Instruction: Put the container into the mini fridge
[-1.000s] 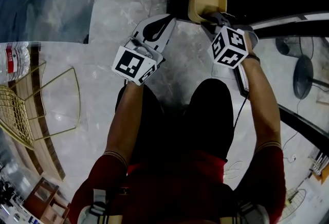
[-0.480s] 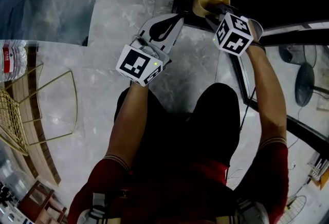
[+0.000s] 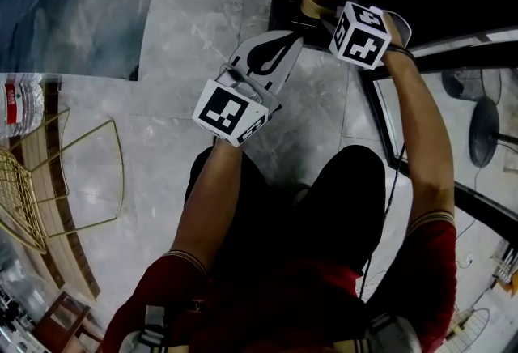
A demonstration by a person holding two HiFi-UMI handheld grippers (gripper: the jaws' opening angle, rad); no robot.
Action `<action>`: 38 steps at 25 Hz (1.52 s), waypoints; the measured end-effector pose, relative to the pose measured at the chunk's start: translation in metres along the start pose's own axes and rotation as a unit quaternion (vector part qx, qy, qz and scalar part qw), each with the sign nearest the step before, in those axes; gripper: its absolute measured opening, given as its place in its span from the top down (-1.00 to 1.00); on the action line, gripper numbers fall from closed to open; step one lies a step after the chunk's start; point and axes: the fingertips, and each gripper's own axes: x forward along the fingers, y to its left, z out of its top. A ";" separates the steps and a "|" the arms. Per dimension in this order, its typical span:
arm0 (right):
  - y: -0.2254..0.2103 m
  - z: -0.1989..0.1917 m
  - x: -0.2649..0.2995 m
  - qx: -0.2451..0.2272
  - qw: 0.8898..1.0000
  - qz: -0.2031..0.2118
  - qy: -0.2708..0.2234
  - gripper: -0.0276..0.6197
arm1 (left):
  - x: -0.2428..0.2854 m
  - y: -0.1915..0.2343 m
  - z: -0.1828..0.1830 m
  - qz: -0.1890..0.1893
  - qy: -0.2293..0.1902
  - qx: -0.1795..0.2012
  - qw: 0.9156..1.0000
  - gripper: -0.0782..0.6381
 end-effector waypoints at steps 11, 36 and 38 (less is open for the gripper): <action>-0.015 -0.003 0.011 -0.007 1.000 0.002 0.024 0.75 | 0.003 -0.010 0.004 -0.009 -0.007 -0.006 1.000 0.76; -0.037 -0.001 -0.028 0.069 0.988 -0.108 -0.090 0.24 | 0.003 -0.003 -0.004 -0.003 0.002 -0.016 1.000 0.76; -0.034 0.003 -0.043 0.080 0.982 -0.127 -0.119 0.30 | 0.002 -0.003 -0.003 0.000 0.002 -0.015 1.000 0.76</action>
